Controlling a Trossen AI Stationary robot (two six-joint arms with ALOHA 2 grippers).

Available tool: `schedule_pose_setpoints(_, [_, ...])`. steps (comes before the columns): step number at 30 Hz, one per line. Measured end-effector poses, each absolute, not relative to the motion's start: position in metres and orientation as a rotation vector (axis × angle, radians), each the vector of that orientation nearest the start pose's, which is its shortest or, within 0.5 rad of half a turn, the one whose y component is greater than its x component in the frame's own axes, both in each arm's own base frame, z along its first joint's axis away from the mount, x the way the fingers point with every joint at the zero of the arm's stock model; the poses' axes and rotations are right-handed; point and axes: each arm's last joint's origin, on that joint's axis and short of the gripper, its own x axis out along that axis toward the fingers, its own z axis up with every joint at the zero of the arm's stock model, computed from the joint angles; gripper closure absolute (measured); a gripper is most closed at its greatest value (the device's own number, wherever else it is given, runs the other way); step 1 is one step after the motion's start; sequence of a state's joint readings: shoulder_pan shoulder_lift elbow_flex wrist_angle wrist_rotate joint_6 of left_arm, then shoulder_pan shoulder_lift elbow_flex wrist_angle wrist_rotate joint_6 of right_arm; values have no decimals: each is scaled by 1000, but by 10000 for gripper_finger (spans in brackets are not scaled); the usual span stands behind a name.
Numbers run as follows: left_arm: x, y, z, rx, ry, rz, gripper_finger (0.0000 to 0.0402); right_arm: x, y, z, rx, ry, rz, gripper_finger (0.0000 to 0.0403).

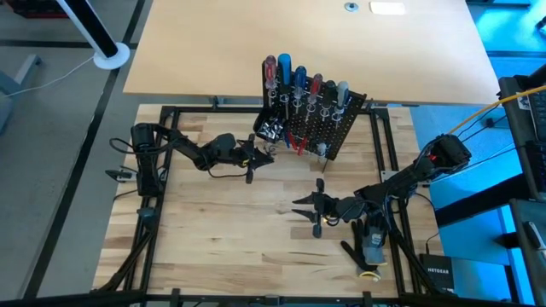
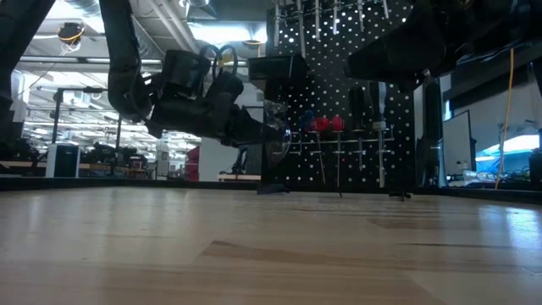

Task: Hang tools onto peg board
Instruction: Hang the eye glasses on the black pegboard

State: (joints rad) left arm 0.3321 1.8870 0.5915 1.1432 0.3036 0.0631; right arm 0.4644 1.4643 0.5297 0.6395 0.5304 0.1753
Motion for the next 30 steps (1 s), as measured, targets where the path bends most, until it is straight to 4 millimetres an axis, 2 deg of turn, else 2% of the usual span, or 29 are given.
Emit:
schedule_pose_setpoints(22, [302,105,113,-44,224,57,385,252,110,177,32,259,-89,288])
schedule_pose_setpoints(30, [296,115,107,-65,279,71,385,252,110,177,32,260,-89,288])
